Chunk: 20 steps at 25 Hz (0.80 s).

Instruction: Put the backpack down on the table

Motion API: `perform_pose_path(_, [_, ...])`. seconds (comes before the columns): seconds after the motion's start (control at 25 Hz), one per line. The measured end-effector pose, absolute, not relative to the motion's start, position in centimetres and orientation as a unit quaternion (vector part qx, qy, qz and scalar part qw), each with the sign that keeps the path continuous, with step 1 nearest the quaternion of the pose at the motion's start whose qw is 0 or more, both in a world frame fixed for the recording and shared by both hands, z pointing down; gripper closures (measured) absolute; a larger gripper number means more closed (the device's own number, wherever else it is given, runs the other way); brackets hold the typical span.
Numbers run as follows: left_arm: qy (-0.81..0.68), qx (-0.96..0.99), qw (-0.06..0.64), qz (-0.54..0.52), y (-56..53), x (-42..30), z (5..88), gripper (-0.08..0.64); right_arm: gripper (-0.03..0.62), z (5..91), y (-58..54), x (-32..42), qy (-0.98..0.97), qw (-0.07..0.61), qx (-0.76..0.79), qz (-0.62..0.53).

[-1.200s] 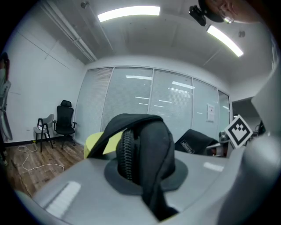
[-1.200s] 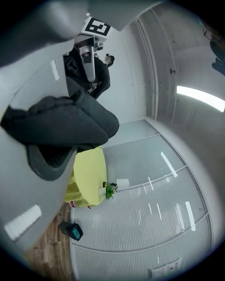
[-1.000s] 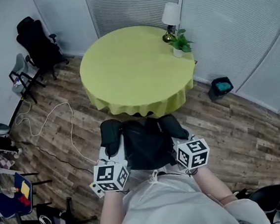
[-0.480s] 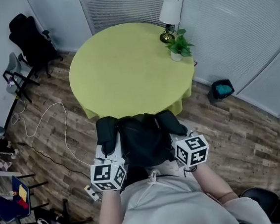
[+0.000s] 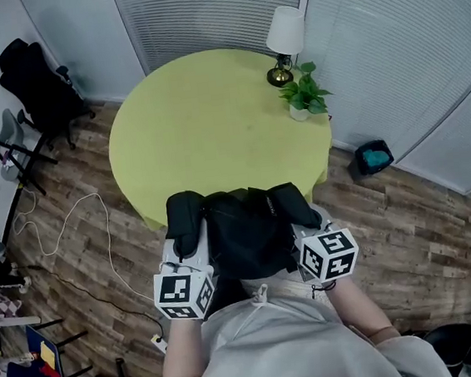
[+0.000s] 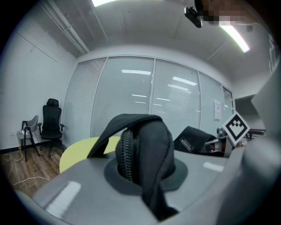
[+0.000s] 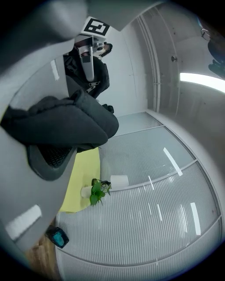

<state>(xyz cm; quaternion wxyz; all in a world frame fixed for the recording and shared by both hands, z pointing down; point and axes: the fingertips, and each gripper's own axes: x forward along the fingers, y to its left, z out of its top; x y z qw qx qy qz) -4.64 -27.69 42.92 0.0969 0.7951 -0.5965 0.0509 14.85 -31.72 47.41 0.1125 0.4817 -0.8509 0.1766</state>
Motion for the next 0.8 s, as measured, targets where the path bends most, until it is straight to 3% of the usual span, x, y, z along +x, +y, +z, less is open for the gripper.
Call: perform_pose_path(0.8, [-0.534,0.837,0.105,0.062,-55.7,-19.7,43.4,0.531,0.558,47.3,-56.8,1.2,-0.805,0.107,0.551,0.19])
